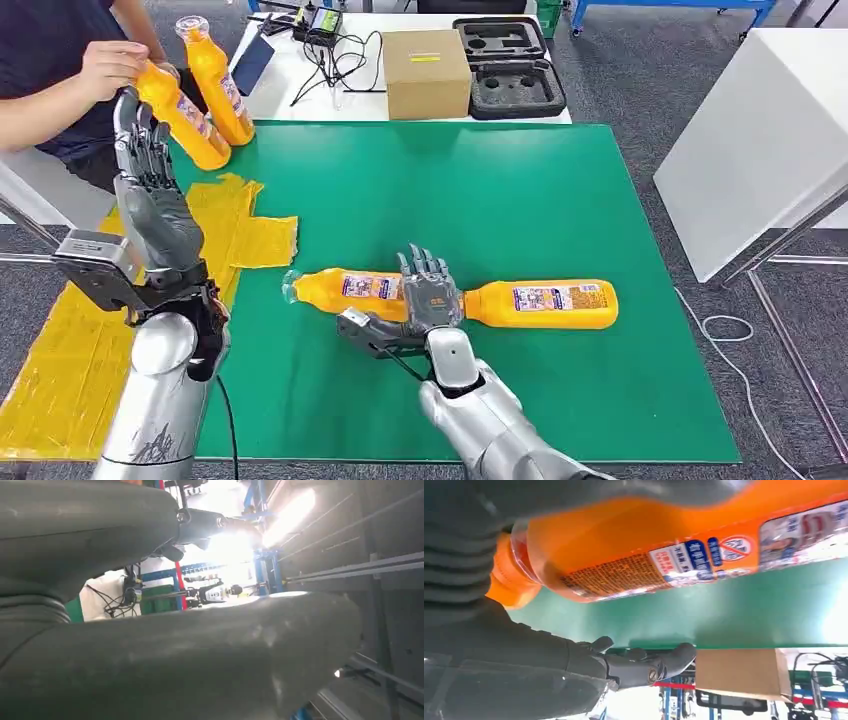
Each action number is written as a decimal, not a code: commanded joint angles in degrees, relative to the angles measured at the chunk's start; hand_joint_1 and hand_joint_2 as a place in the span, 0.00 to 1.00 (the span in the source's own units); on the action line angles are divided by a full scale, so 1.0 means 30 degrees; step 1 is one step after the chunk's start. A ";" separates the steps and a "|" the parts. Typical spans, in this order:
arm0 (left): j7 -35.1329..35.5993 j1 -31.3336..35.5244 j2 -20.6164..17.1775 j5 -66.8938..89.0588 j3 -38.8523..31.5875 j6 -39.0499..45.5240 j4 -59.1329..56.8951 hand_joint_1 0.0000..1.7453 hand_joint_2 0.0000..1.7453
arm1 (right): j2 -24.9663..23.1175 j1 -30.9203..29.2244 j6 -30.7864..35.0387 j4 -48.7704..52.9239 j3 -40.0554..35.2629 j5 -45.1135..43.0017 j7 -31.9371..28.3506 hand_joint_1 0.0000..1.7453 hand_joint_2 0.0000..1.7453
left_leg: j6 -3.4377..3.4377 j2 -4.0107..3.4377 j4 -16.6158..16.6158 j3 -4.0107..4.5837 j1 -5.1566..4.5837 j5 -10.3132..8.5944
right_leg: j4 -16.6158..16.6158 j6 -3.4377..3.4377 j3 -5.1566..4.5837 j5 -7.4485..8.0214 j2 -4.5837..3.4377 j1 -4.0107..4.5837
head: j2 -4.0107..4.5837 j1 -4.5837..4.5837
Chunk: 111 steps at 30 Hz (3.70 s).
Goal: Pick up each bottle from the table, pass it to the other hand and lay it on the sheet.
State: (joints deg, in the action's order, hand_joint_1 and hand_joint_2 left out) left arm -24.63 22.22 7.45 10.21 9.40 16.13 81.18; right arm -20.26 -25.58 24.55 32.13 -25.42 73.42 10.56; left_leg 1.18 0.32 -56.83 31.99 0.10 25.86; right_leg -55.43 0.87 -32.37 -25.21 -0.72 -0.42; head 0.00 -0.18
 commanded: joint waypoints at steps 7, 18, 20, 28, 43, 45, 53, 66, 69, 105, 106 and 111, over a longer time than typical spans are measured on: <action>0.0436 0.0941 0.0582 0.0265 0.0344 -0.0367 -0.0408 0.00 0.00 | 0.0534 -0.1050 -0.0369 -0.2070 0.1058 0.0951 0.0892 0.00 1.00 | -0.0019 0.0038 -0.0007 -0.0023 0.0007 0.0005 | 0.0003 -0.0004 0.0044 -0.0016 0.0062 0.0009 | 0.0000 0.0000; 0.0222 0.0924 0.0500 0.0178 0.0503 -0.0350 -0.0803 0.00 0.00 | 0.0137 -0.1166 -0.0245 -0.2456 0.1489 0.1993 0.0877 0.00 1.00 | -0.0026 0.0023 -0.0004 -0.0033 0.0000 0.0008 | -0.0004 -0.0008 0.0047 -0.0019 0.0051 0.0002 | 0.0000 0.0000; 0.0183 0.0852 0.0467 0.0150 0.0477 -0.0333 -0.0798 0.00 0.00 | 0.0087 -0.1142 -0.0259 -0.2374 0.1168 0.1994 0.0969 0.00 1.00 | -0.0019 0.0008 0.0002 -0.0019 -0.0002 0.0003 | -0.0002 -0.0007 0.0023 -0.0010 0.0026 -0.0001 | 0.0000 0.0000; 0.0153 0.0666 0.0256 0.0098 0.0342 -0.0318 -0.0764 0.00 0.00 | 0.0087 -0.1170 -0.0642 -0.1968 -0.1258 0.0449 0.1526 0.00 1.00 | -0.0021 -0.0001 0.0003 -0.0032 0.0005 0.0007 | 0.0004 -0.0006 0.0039 -0.0009 0.0021 0.0006 | 0.0007 0.0000; -0.0621 -0.0289 -0.1229 -0.0947 -0.0445 -0.0286 -0.0206 0.00 0.00 | 0.0087 -0.1259 -0.1091 -0.2049 -0.7326 -0.4108 0.2830 0.00 1.00 | -0.0025 -0.0045 0.0022 -0.0046 0.0000 0.0013 | 0.0006 -0.0011 0.0040 -0.0006 -0.0024 0.0001 | 0.0000 0.0000; -0.0621 -0.0289 -0.1229 -0.0947 -0.0445 -0.0286 -0.0206 0.00 0.00 | 0.0087 -0.1259 -0.1091 -0.2049 -0.7326 -0.4108 0.2830 0.00 1.00 | -0.0030 -0.0052 0.0017 -0.0056 0.0011 0.0019 | 0.0004 -0.0014 0.0051 -0.0010 -0.0024 0.0010 | 0.0000 0.0000; -0.0621 -0.0289 -0.1229 -0.0947 -0.0445 -0.0286 -0.0206 0.00 0.00 | 0.0087 -0.1259 -0.1091 -0.2049 -0.7326 -0.4108 0.2830 0.00 1.00 | -0.0016 -0.0008 0.0011 -0.0020 0.0008 0.0005 | 0.0002 -0.0004 0.0030 -0.0006 0.0009 0.0003 | 0.0007 0.0000; -0.0601 -0.2458 -0.1920 -0.1015 -0.1446 0.0134 0.2419 0.00 0.00 | 0.0087 -0.1480 -0.3207 -0.4267 -0.9546 -0.6320 0.3457 1.00 1.00 | -0.0021 -0.0019 0.0037 -0.0077 0.0010 0.0002 | 0.0029 -0.0009 0.0072 -0.0006 0.0005 0.0009 | 0.0000 0.0000; -0.0701 -0.2960 -0.1978 -0.1142 -0.1645 0.0226 0.2913 0.00 0.00 | 0.0087 -0.1641 -0.3137 -0.4428 -0.9735 -0.6182 0.3737 1.00 1.00 | -0.0018 -0.0017 0.0041 -0.0100 0.0009 -0.0001 | 0.0026 -0.0007 0.0090 -0.0003 0.0000 0.0006 | 0.0000 0.0008; -0.0858 -0.3237 -0.2181 -0.1599 -0.1991 0.0267 0.3572 0.00 0.00 | 0.0196 -0.1630 -0.5226 -0.5967 -0.8744 -0.5374 0.5222 0.00 1.00 | -0.0001 0.0040 0.0040 -0.0206 0.0012 -0.0020 | 0.0034 -0.0008 0.0214 -0.0007 0.0053 0.0008 | 0.0000 0.0000; -0.0828 -0.3320 -0.2177 -0.1580 -0.2043 0.0288 0.3704 0.00 0.00 | 0.0253 -0.1656 -0.5044 -0.5986 -0.8686 -0.5015 0.5483 0.00 1.00 | -0.0010 0.0072 0.0056 -0.0212 0.0014 -0.0032 | 0.0054 -0.0011 0.0233 -0.0006 0.0096 0.0011 | 0.0000 0.0007; -0.0821 -0.4129 -0.2268 -0.1520 -0.2452 0.0331 0.4317 0.00 0.00 | 0.0285 -0.1692 -0.3818 -0.5820 -0.7790 -0.4153 0.6131 0.17 1.00 | -0.0007 0.0019 0.0052 -0.0223 0.0007 -0.0024 | 0.0046 -0.0008 0.0222 0.0001 0.0040 0.0003 | 0.0000 -0.0007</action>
State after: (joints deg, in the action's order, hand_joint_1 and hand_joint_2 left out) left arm -27.47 10.92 0.83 5.46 4.07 17.00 93.59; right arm -21.31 -32.68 10.80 18.95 -53.02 58.82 27.08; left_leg 1.21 0.31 -56.79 31.39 0.12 25.83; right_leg -55.42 0.86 -31.82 -25.23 -0.74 -0.42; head 0.00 -0.20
